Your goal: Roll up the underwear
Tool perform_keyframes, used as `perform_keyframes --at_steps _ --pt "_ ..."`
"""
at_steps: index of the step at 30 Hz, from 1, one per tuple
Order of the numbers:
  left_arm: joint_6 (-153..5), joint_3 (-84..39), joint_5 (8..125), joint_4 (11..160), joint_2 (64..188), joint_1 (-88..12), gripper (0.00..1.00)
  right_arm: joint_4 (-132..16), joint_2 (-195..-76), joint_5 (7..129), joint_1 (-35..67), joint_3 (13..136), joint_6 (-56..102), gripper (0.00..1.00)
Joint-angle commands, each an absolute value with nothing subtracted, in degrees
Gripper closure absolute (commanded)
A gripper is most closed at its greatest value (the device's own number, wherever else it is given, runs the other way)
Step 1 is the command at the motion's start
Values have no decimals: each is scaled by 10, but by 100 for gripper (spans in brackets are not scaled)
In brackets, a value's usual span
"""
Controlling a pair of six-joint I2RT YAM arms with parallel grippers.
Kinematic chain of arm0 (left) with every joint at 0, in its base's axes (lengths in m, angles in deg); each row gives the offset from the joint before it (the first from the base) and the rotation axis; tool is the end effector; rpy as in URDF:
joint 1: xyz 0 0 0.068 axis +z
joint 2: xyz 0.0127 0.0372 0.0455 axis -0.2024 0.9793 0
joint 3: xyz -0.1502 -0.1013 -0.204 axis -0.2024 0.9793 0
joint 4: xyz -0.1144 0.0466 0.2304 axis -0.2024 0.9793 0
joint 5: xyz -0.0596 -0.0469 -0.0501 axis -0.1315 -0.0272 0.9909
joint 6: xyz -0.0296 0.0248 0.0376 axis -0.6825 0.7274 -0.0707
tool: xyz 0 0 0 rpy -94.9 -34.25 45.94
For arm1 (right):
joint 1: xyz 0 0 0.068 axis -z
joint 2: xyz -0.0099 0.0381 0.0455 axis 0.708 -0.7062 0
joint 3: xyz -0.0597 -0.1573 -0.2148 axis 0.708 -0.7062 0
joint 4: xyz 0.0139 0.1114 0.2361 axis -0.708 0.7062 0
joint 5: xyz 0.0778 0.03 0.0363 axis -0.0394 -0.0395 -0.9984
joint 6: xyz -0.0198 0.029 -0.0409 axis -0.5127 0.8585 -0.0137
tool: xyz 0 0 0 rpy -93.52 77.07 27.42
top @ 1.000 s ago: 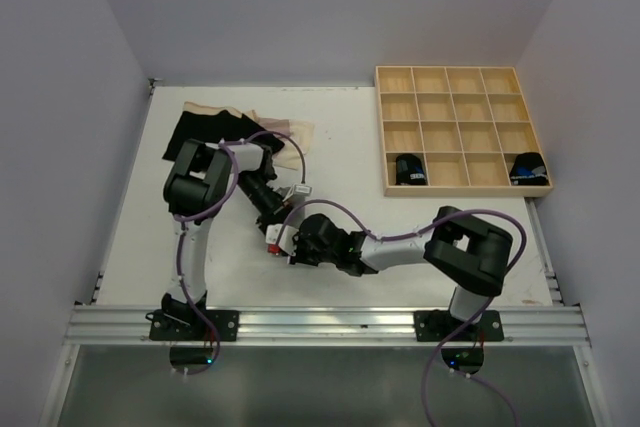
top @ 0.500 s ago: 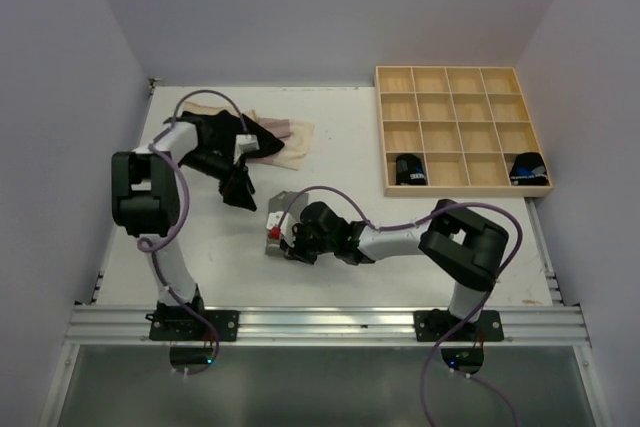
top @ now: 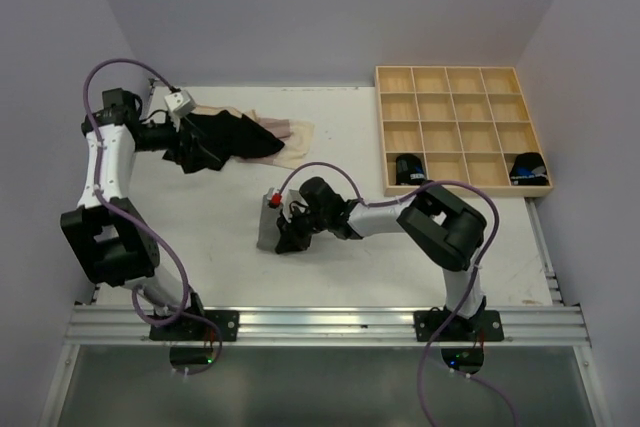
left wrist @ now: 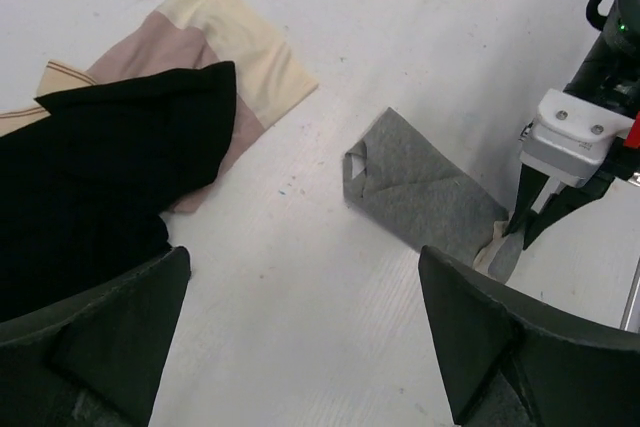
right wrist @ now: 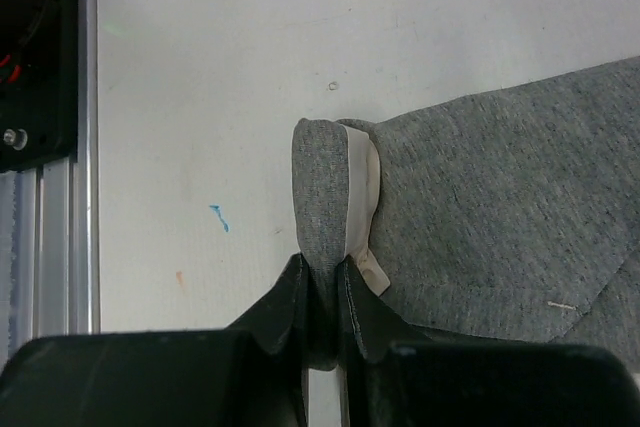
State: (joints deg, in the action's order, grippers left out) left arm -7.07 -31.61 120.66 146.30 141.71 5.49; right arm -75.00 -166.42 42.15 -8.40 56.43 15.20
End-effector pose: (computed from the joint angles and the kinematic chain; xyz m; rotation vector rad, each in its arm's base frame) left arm 0.3052 0.0613 0.3104 0.9095 1.9071 -0.7931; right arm 0.2174 0.3266 0.1302 -1.3688 1.9201 1.1341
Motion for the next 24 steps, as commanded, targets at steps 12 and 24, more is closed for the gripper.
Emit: perform_keyframes --at_steps 12,24 --pt "-111 -207 1196 1173 1192 104 0 -687 -1739 392 -63 578 194 100" --pt "348 51 1053 1382 1014 -30 0 -677 -1791 342 -49 609 229 100"
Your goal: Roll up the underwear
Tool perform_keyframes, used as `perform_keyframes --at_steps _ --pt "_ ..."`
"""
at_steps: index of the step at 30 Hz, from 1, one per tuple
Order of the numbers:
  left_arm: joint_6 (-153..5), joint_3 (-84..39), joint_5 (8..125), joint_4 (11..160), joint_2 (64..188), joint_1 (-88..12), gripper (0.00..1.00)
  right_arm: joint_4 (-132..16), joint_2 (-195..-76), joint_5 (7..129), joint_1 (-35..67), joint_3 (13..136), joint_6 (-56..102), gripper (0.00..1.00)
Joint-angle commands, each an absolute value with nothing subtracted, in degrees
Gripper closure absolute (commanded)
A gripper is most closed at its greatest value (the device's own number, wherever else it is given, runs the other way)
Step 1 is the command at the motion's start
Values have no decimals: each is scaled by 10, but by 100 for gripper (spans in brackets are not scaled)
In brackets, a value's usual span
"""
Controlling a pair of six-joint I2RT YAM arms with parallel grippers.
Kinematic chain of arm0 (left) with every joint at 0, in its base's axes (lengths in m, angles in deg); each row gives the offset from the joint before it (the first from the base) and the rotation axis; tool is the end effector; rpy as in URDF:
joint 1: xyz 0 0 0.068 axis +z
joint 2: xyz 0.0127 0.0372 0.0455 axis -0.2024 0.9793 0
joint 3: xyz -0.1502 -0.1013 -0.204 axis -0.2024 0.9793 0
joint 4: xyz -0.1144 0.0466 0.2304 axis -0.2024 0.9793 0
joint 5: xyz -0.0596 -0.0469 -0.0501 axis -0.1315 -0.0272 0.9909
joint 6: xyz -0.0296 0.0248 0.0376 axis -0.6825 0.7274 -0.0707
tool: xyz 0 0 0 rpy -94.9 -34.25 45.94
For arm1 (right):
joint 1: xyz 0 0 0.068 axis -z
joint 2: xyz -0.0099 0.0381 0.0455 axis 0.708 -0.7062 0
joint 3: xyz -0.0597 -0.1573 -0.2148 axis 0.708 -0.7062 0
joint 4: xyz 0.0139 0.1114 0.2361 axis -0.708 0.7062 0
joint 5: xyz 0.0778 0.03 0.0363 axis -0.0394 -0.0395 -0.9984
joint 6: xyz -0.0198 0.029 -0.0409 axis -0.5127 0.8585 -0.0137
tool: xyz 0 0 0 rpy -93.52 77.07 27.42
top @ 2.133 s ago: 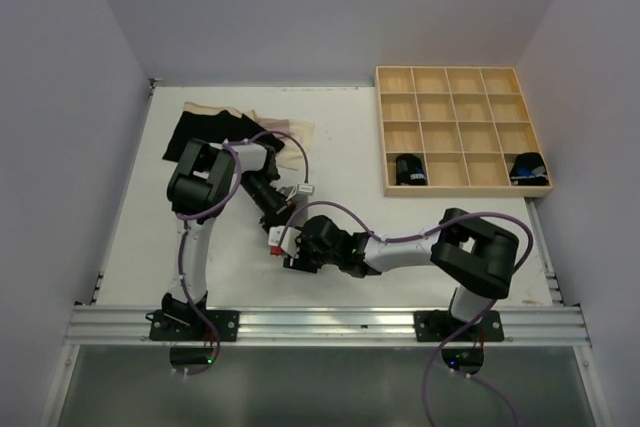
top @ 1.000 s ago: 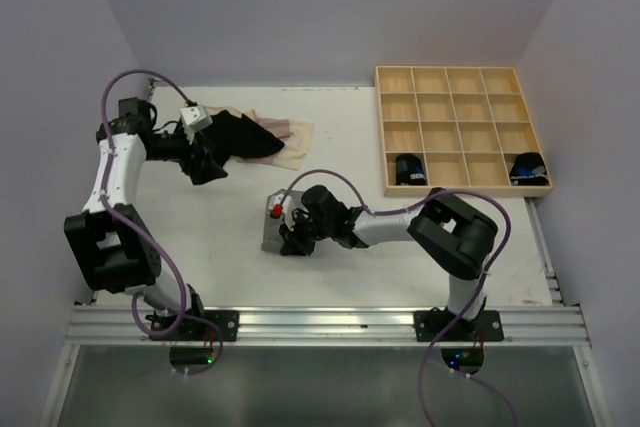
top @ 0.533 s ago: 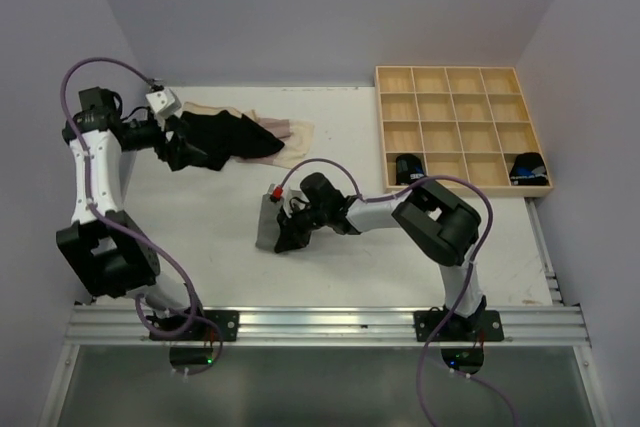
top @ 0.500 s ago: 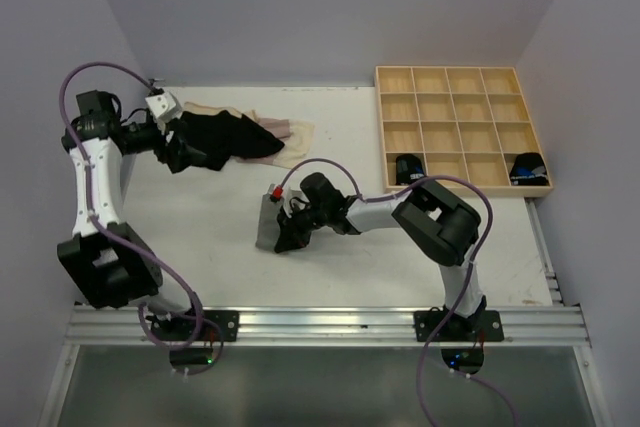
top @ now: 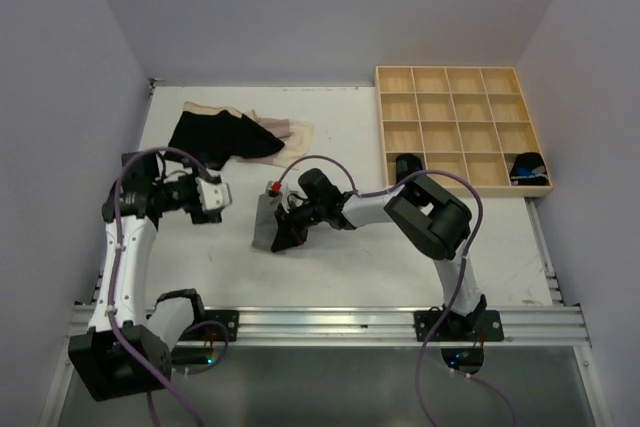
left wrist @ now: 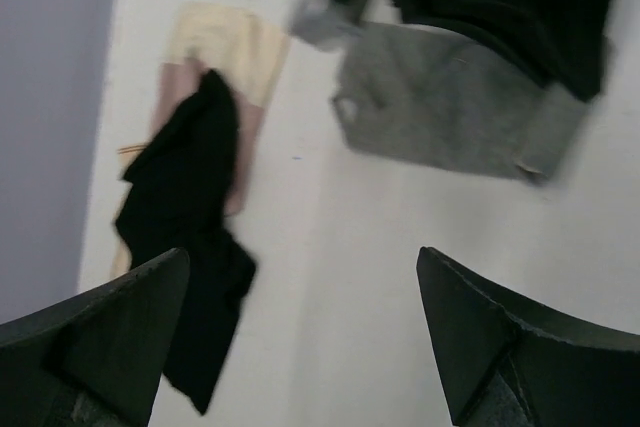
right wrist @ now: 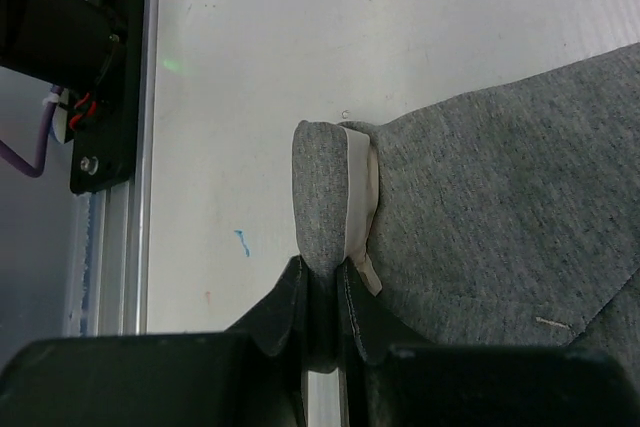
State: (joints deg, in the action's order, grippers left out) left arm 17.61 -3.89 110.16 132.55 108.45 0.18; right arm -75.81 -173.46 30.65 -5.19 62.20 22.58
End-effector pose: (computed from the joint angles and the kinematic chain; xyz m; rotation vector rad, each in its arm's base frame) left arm 0.1925 0.0118 0.3056 1.4372 1.4782 -0.1491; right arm 0.2449 0.3340 0.1142 -1.3057 2.0003 1.3916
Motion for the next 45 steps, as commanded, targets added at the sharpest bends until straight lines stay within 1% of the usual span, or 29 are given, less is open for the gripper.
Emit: perform_keyframes --at_steps 1,2,3,4,5,6,7,8,11,13,14,16,18,20,21,23,26,30,34,43,45 --pt "348 82 1037 1363 991 -50 1 -678 -1792 338 -48 611 237 100" --pt "354 137 1028 1344 970 -60 2 -677 -1796 336 -46 613 239 100" --pt "374 163 1018 1350 934 -80 2 -676 -1803 332 -42 614 243 100" --pt "423 188 1001 1356 917 -92 5 -674 -1806 330 -41 616 247 100" --pt "439 234 997 1359 896 -99 8 -674 -1811 327 -40 621 251 100" --pt "458 255 991 1366 860 -104 11 -674 -1817 324 -38 622 253 100" --pt "490 273 984 1370 843 -111 17 -673 -1821 323 -37 626 259 100" --pt "500 301 982 1374 828 -111 19 -672 -1823 321 -36 628 261 100" --pt "517 322 979 1378 802 -111 28 -672 -1833 313 -32 632 272 100" --pt "478 313 981 1363 828 -111 32 -670 -1837 308 -28 634 276 100" --pt "461 288 982 1349 846 -124 33 -671 -1838 308 -28 634 277 100" --pt "391 249 983 1341 921 -139 35 -672 -1839 306 -27 633 279 100" --pt "356 186 989 1348 994 -153 35 -675 -1843 301 -27 634 283 100" --pt "314 156 987 1338 1035 -166 35 -676 -1848 300 -26 636 287 100" --pt "305 153 981 1330 1039 -189 35 -677 -1850 298 -24 636 289 100" --pt "273 166 955 1289 1036 -219 36 -683 -1853 294 -20 636 294 100" --pt "218 192 910 1225 1029 -317 38 -685 -1857 289 -19 636 297 100" --pt "181 214 858 1176 1040 -381 47 -683 -1862 283 -18 637 300 100" --pt "184 230 835 1154 1047 -405 51 -675 -1867 279 -16 646 301 100" --pt "185 282 779 1077 1075 -420 51 -672 -1879 267 -12 652 308 100" --pt "185 290 769 1063 1083 -421 53 -670 -1879 266 -11 653 308 100"
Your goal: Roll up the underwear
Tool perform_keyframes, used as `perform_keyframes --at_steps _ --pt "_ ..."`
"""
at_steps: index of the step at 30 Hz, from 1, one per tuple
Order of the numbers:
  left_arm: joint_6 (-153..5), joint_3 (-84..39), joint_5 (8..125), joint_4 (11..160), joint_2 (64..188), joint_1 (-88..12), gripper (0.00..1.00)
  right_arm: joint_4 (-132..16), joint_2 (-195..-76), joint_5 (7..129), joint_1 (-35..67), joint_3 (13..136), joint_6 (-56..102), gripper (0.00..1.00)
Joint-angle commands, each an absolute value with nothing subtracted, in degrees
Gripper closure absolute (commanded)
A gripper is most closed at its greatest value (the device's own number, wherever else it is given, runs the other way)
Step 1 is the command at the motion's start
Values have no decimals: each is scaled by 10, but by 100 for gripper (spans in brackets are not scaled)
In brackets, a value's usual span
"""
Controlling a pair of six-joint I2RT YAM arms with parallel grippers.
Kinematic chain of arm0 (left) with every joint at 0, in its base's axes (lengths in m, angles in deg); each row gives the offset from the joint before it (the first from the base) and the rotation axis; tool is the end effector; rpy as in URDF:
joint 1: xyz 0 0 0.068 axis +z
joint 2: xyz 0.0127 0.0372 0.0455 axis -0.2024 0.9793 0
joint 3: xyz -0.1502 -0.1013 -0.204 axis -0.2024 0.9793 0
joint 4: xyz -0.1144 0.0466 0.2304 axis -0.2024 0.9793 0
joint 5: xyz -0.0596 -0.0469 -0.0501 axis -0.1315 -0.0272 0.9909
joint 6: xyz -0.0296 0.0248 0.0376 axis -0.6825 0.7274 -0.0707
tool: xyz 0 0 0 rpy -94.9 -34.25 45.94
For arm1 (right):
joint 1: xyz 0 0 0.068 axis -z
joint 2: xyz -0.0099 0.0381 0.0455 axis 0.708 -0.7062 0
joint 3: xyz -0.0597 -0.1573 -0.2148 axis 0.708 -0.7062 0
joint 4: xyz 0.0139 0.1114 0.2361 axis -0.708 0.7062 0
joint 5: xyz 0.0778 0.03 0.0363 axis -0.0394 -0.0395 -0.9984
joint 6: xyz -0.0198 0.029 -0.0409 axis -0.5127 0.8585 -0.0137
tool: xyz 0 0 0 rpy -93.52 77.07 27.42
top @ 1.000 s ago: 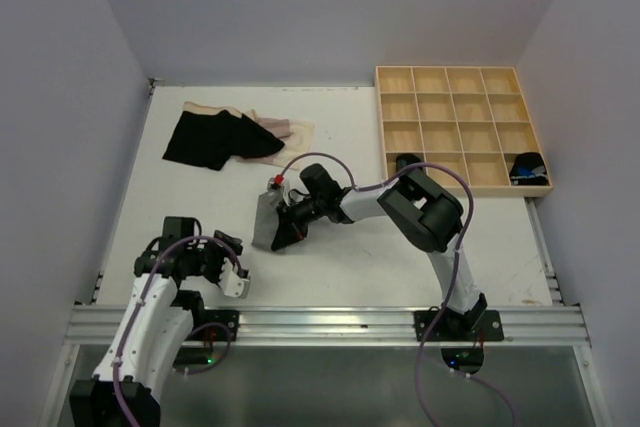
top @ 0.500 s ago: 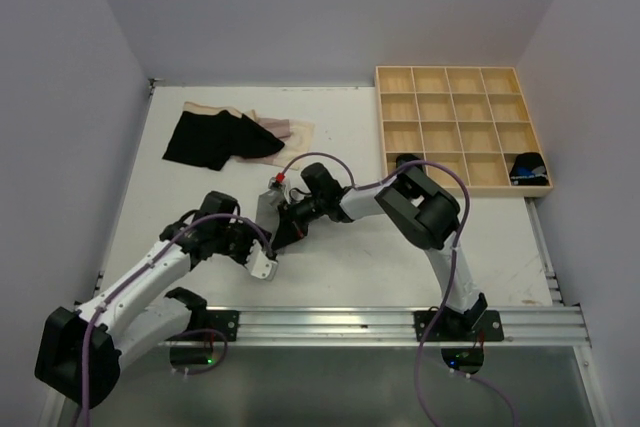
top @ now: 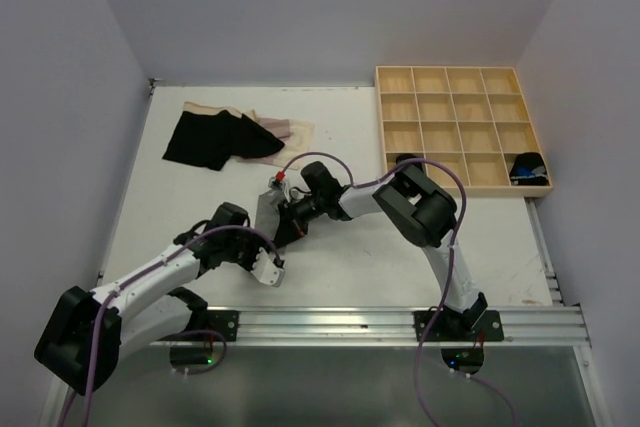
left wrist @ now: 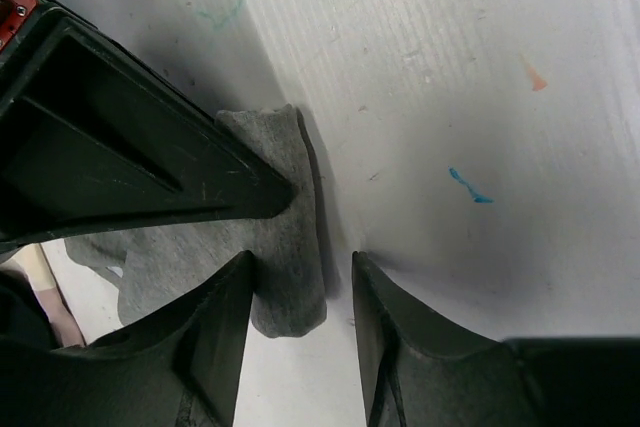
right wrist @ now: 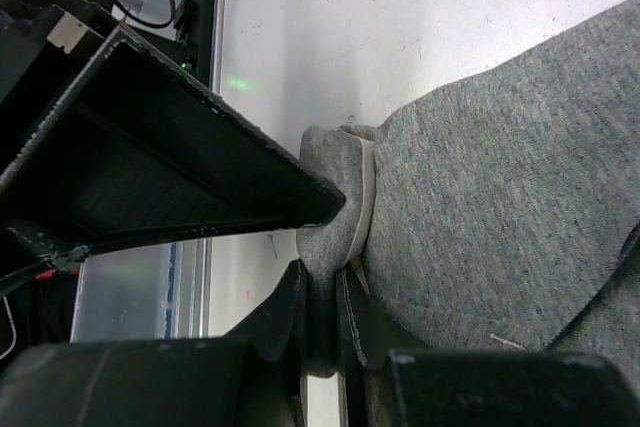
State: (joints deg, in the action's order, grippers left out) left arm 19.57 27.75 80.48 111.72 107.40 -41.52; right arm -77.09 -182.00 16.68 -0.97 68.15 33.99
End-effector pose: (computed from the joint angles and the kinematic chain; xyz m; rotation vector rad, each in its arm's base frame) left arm 0.1369 -0.0940 0.1517 2.1367 1.2880 -0.1385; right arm 0.2778 0.3321 0.0869 -1.1800 2.1426 1.7214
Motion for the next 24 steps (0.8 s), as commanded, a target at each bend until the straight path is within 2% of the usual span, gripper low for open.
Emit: perform_keyframes --at_steps 1,5,6,8,9,10,12,15,24 --pt "185 296 768 1052 1084 -421 55 -666 -1879 267 -12 655 307 100" --pt "187 307 762 1042 1092 -424 68 -667 -1879 269 -9 651 306 100" --pt "186 306 763 1046 1096 -425 78 -667 -1873 271 -8 648 306 100" --pt "185 290 765 1078 1119 -428 88 -671 -1861 280 -8 640 309 92" --pt "185 280 769 1092 1130 -428 97 -671 -1842 285 -7 636 308 89" --pt "184 265 771 1118 1141 -428 100 -672 -1831 294 -5 627 309 79" --pt "181 250 778 1143 1167 -429 100 -669 -1793 312 3 611 309 64" --pt "179 214 786 1194 1204 -428 100 -665 -1722 344 17 585 306 56" --pt "133 75 848 1303 1360 -408 100 -594 -1505 542 26 503 252 51"
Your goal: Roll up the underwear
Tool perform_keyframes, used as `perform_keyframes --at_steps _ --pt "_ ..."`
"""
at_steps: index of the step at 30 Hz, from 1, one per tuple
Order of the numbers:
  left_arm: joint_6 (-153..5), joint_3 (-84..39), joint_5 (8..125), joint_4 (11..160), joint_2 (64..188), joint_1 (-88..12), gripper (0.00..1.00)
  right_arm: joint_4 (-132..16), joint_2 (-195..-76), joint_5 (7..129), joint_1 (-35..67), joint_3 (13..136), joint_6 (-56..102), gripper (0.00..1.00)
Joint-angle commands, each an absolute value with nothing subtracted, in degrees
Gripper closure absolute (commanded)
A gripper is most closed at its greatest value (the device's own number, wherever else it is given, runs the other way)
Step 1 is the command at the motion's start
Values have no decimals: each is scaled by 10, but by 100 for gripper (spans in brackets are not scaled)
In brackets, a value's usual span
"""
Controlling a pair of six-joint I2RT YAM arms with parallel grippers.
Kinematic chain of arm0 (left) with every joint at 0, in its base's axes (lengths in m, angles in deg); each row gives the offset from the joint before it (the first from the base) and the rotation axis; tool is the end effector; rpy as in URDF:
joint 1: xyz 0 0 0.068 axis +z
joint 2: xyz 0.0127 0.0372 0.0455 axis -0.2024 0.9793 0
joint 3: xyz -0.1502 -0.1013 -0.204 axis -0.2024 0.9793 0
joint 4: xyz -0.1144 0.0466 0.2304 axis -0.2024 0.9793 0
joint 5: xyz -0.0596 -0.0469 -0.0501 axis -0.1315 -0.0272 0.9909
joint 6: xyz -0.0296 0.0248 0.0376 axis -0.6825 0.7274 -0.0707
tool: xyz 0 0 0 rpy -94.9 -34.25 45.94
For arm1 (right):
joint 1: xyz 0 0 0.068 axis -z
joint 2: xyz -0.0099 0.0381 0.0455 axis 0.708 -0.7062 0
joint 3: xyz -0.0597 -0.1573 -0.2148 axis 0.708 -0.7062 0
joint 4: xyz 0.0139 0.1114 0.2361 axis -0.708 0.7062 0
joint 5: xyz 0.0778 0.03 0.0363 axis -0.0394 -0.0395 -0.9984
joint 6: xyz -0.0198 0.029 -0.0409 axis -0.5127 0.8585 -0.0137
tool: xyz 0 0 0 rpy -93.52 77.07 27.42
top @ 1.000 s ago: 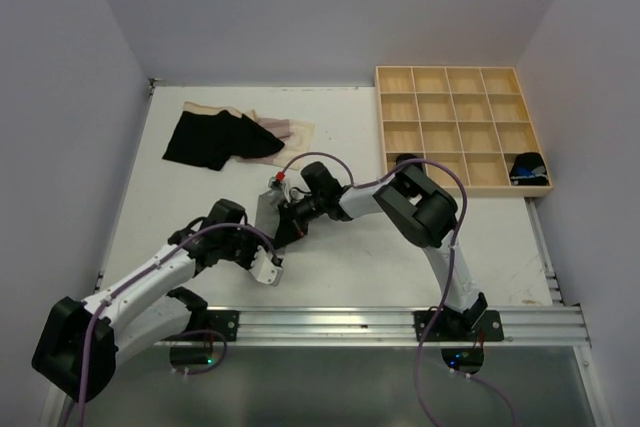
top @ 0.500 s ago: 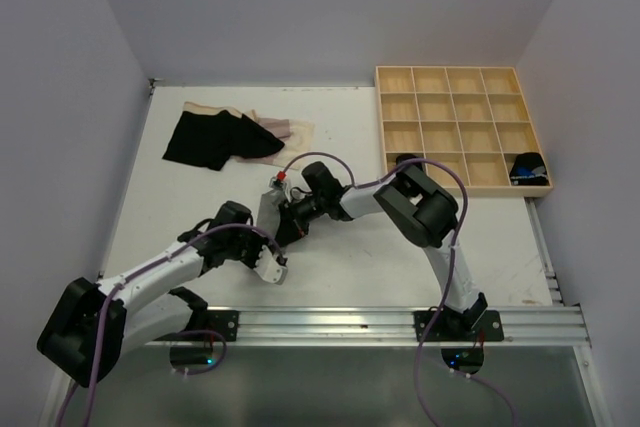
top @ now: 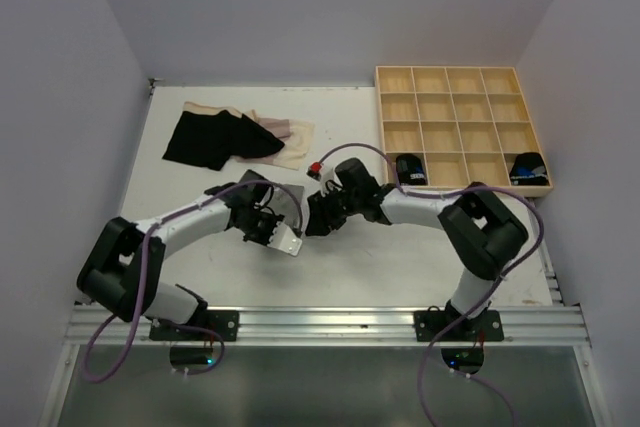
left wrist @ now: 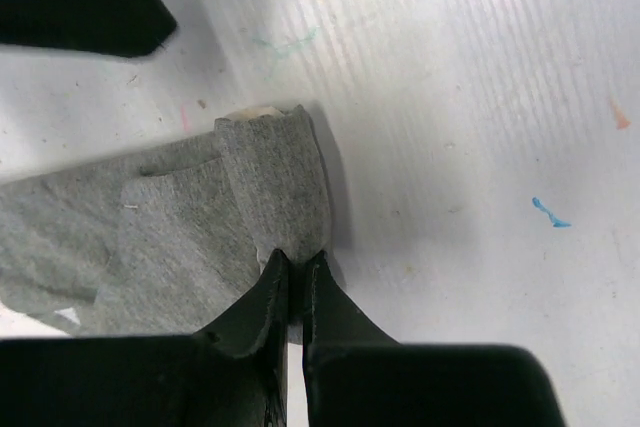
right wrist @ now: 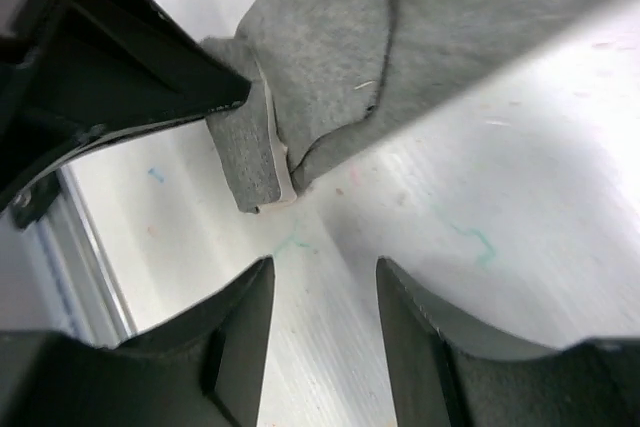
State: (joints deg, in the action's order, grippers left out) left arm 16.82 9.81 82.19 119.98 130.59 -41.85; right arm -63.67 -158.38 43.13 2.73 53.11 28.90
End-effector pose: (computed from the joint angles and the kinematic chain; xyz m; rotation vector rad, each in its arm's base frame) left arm 0.1931 -0.1290 0.1597 2.2318 1.4794 -0.3473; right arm 0.2545 0.2579 0.1487 -0.9181 2.3105 1.1163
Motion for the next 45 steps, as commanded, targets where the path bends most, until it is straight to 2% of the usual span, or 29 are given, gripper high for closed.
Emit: perform_keyframes --at_steps 1,5,9,11,14,19,26,40,45 --pt "130 59 855 1317 1396 -403 100 -596 -1478 554 26 491 251 50" --pt "148 -27 906 1398 1489 -367 100 -603 -1329 599 25 427 227 51" --pt "170 -126 932 1491 1596 -332 100 -610 -1221 605 21 373 205 50" --pt "177 -180 944 1519 1654 -317 100 -594 -1205 605 10 384 187 51" --pt "174 -231 948 1550 1712 -311 99 -559 -1233 647 -43 413 132 51" --pt "173 -287 952 1595 1785 -307 96 -562 -1379 719 -148 490 52 53" --pt "175 -328 954 1619 1817 -305 94 -631 -1519 780 -204 555 -35 52" --pt "171 -354 947 1629 1831 -304 92 -704 -1581 787 -221 554 -111 50" --pt "169 -355 945 1629 1831 -305 92 -699 -1543 786 -223 550 -111 52"
